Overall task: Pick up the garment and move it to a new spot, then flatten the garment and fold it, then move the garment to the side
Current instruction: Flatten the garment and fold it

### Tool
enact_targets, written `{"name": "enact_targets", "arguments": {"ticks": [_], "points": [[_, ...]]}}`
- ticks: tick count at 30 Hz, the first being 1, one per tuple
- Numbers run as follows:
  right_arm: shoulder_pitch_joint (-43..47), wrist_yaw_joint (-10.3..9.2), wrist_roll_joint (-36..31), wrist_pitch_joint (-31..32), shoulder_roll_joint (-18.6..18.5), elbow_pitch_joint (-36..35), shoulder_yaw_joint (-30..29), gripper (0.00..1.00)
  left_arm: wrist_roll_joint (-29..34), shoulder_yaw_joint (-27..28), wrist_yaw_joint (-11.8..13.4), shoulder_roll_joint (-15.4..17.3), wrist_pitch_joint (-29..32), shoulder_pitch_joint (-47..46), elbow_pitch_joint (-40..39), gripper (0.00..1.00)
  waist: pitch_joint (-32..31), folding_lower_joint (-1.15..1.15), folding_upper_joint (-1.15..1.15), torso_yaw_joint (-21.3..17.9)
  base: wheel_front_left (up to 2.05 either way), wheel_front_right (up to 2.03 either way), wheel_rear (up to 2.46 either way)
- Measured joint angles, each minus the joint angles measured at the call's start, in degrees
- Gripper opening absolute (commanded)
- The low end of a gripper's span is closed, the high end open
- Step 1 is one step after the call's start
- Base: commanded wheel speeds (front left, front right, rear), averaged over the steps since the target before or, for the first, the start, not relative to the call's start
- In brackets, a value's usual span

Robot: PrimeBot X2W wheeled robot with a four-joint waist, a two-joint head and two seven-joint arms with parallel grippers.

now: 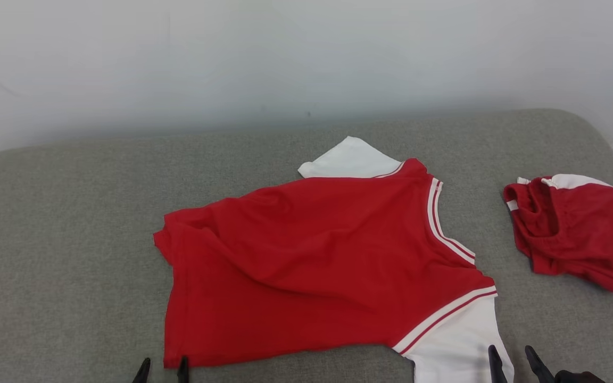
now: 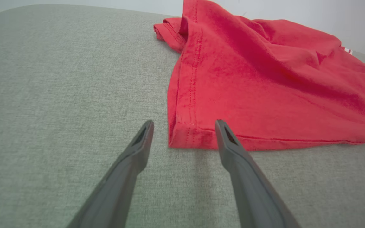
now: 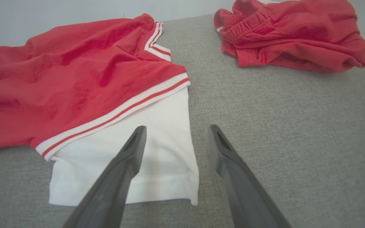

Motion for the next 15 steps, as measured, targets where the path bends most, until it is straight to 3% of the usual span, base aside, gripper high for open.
{"name": "enact_targets", "arguments": {"ticks": [12,13,14,15], "points": [[-1.6,0.0,0.5,0.0,0.1,-0.4,0.3,1.0,-1.0,1.7,-1.6,0.0,0.0,-4.0,3.6,1.0,4.6,0.0,0.0,-3.4,0.0,0.0,0.0],[-1.7,0.0,0.5,0.0,0.1,-0.4,0.4,1.0,-1.0,1.7,-1.6,0.0,0.0,-4.2,3.8,0.67,4.8,0.0,0.0,-3.7,0.0,0.0,0.0],[-1.7,0.0,0.6,0.0,0.1,-0.5,0.4,1.0,-1.0,1.8,-1.7,0.0,-0.1,-4.4,4.0,0.43,5.0,0.0,0.0,-4.0,0.0,0.0,0.0],[-1.8,0.0,0.6,0.0,0.1,-0.6,0.5,1.0,-1.0,1.8,-1.8,0.0,-0.1,-4.4,4.1,0.0,5.2,0.0,0.0,-4.2,0.0,0.0,0.0]]}}
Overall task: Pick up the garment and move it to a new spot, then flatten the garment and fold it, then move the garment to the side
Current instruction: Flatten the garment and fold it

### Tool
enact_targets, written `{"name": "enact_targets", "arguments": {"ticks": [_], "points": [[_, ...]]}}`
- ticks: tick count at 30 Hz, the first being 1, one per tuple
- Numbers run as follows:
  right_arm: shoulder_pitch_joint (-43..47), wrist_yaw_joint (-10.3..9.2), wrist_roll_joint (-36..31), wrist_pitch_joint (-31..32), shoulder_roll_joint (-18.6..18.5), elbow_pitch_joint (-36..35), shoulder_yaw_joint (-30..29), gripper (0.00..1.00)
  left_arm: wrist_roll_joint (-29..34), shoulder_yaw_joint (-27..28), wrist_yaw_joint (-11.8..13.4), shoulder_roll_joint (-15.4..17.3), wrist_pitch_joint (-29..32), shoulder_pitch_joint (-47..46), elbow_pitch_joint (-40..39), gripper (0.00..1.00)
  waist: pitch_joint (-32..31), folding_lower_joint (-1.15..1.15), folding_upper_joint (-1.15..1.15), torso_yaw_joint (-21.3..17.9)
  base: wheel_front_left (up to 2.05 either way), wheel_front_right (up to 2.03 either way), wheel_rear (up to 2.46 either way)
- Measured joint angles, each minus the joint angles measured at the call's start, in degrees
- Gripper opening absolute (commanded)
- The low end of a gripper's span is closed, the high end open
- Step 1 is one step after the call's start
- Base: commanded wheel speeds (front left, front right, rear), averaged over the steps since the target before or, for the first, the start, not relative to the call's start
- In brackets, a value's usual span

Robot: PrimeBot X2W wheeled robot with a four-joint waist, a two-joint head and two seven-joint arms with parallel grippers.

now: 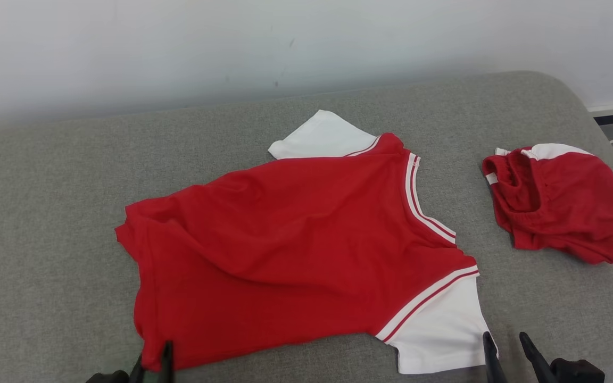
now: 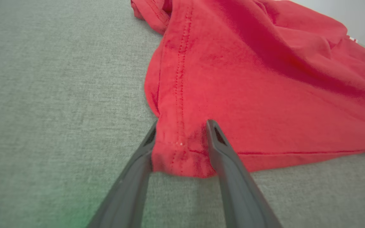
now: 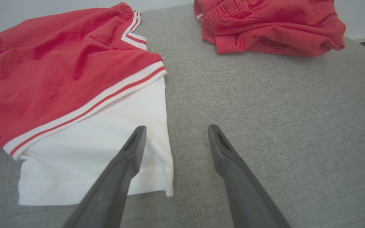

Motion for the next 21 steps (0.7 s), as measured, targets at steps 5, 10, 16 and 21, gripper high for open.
{"name": "enact_targets", "arguments": {"ticks": [5,10,16,21], "points": [[0.1,0.0,1.3,0.0,0.0,0.1,2.5,1.0,0.1,-0.3,-0.2,0.0,0.0,-0.3,-0.1,0.0,0.1,0.0,0.0,-0.1,0.0,0.0,0.0],[0.9,0.0,3.3,0.0,-0.6,1.8,4.7,1.0,0.5,-0.4,0.0,0.0,0.0,0.8,-0.4,0.0,-0.6,-0.01,0.0,0.7,0.0,0.0,0.0],[0.7,0.0,4.0,0.0,-0.6,4.8,4.5,1.0,0.8,-0.4,0.0,0.0,0.0,0.8,-0.4,0.0,-0.6,-0.01,-0.01,1.6,0.0,0.0,0.0],[-0.7,-0.01,5.4,0.0,-0.4,5.6,5.8,0.0,1.1,-0.3,0.0,-0.1,0.0,0.7,-0.8,0.0,-0.5,-0.01,-0.01,1.9,0.0,0.0,0.0]]}}
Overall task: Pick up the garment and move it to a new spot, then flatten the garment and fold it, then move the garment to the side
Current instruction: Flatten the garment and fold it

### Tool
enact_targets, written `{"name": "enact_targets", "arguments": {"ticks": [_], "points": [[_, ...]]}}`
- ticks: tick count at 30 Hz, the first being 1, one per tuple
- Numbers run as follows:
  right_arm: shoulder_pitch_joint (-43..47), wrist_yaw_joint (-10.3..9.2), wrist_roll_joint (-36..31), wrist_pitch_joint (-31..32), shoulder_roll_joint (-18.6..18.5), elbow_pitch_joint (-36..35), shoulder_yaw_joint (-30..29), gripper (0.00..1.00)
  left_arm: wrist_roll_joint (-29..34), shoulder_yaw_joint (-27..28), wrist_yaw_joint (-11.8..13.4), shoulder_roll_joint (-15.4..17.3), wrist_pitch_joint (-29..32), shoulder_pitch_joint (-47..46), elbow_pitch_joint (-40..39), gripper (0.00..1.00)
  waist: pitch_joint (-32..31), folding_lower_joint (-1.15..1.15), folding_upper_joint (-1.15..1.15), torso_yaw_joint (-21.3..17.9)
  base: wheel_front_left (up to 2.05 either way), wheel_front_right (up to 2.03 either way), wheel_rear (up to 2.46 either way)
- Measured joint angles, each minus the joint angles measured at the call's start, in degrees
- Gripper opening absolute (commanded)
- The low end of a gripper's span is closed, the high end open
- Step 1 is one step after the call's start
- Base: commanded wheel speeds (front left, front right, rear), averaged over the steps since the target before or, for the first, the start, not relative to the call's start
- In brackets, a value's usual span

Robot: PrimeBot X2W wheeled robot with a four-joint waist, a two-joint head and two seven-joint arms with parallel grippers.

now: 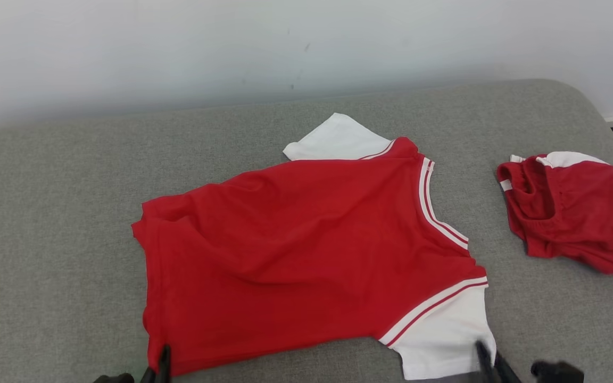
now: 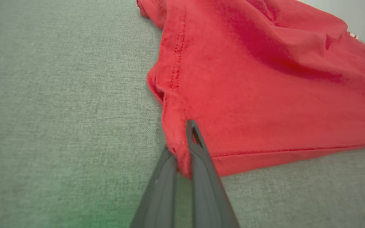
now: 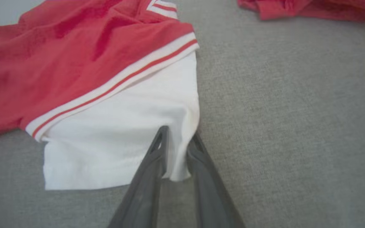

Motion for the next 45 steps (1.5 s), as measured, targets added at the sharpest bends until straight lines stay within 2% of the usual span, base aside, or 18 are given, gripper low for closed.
{"name": "enact_targets", "arguments": {"ticks": [4,10,12,14,19,22,28,35,38,40,41,45], "points": [[-1.5,0.01,0.0,0.0,-0.3,-4.8,-0.4,0.0,0.6,1.1,0.1,0.0,0.0,-0.3,-0.7,0.0,-0.1,0.0,0.0,0.2,0.0,0.0,0.0],[-5.1,0.01,0.3,0.0,-1.5,-13.1,-1.0,0.0,3.9,3.0,-1.4,0.4,0.0,-4.4,-5.3,0.0,-0.5,0.0,0.0,0.8,0.0,0.0,0.0],[-7.8,0.0,0.8,0.0,-2.4,-17.3,-0.7,0.0,5.7,3.2,-2.3,1.7,0.0,-7.7,-6.8,0.0,-0.8,0.0,0.0,1.2,0.0,0.0,0.0],[-13.8,0.0,0.7,0.0,-5.1,-21.6,0.4,0.0,7.8,3.1,-3.4,4.8,0.0,-14.5,-7.8,0.0,-1.1,0.0,0.0,1.8,0.0,0.0,0.0],[-26.2,0.01,0.6,0.0,-9.6,-22.6,0.5,0.0,11.3,0.4,-5.4,9.6,0.0,-29.5,-6.8,0.0,-1.0,0.0,0.0,2.5,0.0,0.0,0.0],[-33.6,0.01,0.5,0.0,-11.8,-20.8,1.4,0.0,13.2,-1.8,-5.9,11.7,0.0,-38.1,-4.6,0.0,-0.4,0.0,0.0,2.8,0.0,0.0,0.0],[-47.5,0.0,1.5,0.0,-13.8,-15.0,3.3,0.0,15.9,-6.9,-6.8,14.2,0.0,-52.8,1.2,0.0,2.9,0.0,0.0,3.2,0.0,0.0,0.0],[-62.5,0.0,2.1,0.0,-15.5,-4.5,5.5,0.0,17.7,-13.1,-7.2,14.1,0.0,-66.5,8.5,0.0,10.1,0.01,0.01,3.9,0.0,0.0,0.0],[-69.8,0.0,2.7,0.0,-14.1,3.3,5.1,0.0,18.4,-14.6,-7.2,13.9,0.0,-71.3,12.3,0.0,13.8,0.02,0.01,4.2,0.0,0.0,0.0],[-75.4,0.01,1.8,0.0,-13.4,8.0,5.4,0.0,19.1,-15.2,-6.5,13.6,0.0,-74.9,13.9,0.0,16.2,0.03,0.02,4.4,0.0,0.0,0.0],[-75.4,0.01,1.8,0.0,-13.4,8.0,5.4,0.0,19.1,-15.2,-6.5,13.6,0.0,-74.9,13.9,0.0,16.2,0.03,0.02,4.4,0.0,0.0,0.0],[-87.1,0.01,-2.4,0.0,-12.5,12.7,2.3,0.0,20.1,-15.5,-3.4,13.7,0.0,-81.7,14.3,0.0,20.6,0.02,0.02,4.9,0.0,0.0,0.0]]}}
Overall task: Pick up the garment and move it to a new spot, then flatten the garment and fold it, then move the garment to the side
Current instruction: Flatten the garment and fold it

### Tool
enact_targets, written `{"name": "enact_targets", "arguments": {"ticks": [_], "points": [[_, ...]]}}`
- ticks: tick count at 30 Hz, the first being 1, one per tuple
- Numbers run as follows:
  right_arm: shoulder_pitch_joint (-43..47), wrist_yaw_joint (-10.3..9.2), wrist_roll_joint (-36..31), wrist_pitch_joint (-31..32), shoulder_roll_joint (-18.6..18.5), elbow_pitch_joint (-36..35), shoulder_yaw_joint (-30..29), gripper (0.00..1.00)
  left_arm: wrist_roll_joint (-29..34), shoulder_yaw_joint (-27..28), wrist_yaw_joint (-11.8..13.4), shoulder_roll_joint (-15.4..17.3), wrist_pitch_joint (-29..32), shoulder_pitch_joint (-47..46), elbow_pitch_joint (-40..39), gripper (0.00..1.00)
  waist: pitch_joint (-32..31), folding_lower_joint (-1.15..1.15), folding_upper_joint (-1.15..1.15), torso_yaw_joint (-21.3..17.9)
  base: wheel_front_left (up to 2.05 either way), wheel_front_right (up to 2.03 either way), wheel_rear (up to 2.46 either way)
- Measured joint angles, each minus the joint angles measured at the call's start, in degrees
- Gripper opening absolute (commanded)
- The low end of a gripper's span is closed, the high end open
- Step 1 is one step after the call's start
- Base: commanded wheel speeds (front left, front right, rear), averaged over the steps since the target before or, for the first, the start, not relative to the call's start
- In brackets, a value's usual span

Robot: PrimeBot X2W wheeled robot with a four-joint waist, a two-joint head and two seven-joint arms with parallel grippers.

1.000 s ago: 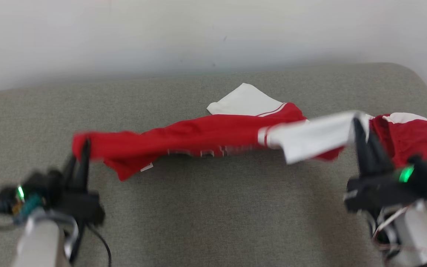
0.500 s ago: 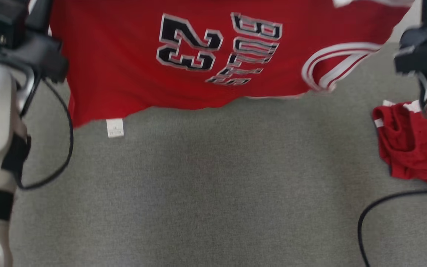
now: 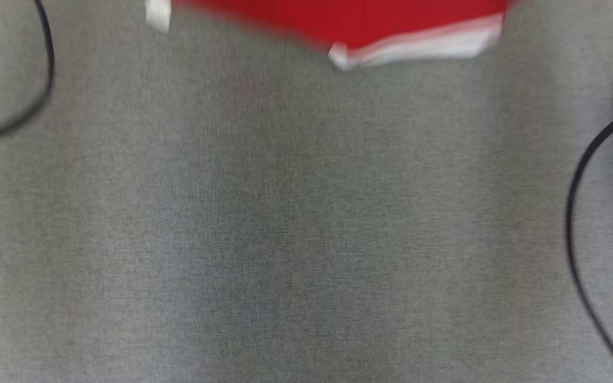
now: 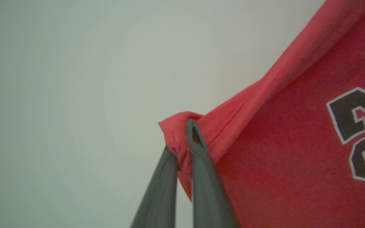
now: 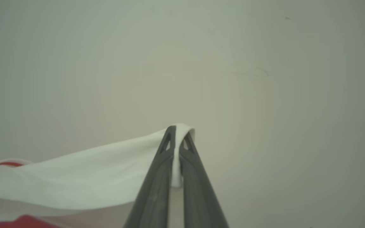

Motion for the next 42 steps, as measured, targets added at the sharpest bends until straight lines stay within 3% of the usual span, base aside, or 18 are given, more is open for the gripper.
{"name": "enact_targets", "arguments": {"ticks": [5,9,13,20,29,42], "points": [[-6.9,0.0,-6.7,0.0,1.4,-1.7,-8.5,0.0,-0.9,-0.3,1.3,0.1,0.0,-4.8,-1.5,0.0,3.1,0.0,0.0,0.7,0.0,0.0,0.0],[-4.9,0.0,-9.5,0.0,2.6,-4.1,-10.1,0.0,-3.3,-0.1,2.2,1.6,0.0,-4.4,-4.2,0.0,3.0,-0.02,0.0,0.6,0.0,0.0,0.0],[-0.2,0.0,-7.3,0.0,2.1,-4.7,-10.6,0.0,-6.2,0.2,2.2,2.6,-0.1,0.2,-4.9,0.0,3.2,-0.04,-0.01,0.3,0.0,0.0,0.0],[15.9,0.0,0.3,0.0,0.3,-8.7,-4.8,0.0,-11.5,1.9,2.9,2.3,0.0,15.2,-6.3,0.0,4.4,-0.02,-0.01,0.6,0.0,0.0,0.0],[42.4,0.02,10.0,0.0,-2.8,-15.2,-3.3,0.0,-17.4,7.6,5.2,-3.3,-0.1,40.0,-10.6,0.0,1.2,-0.03,-0.01,1.2,0.0,0.0,0.0],[70.3,0.1,15.8,0.0,-1.8,-18.6,-1.1,0.0,-17.1,15.4,3.3,-9.1,-0.1,64.3,-9.7,0.0,-10.1,-0.04,-0.02,0.0,0.0,0.0,0.0]]}}
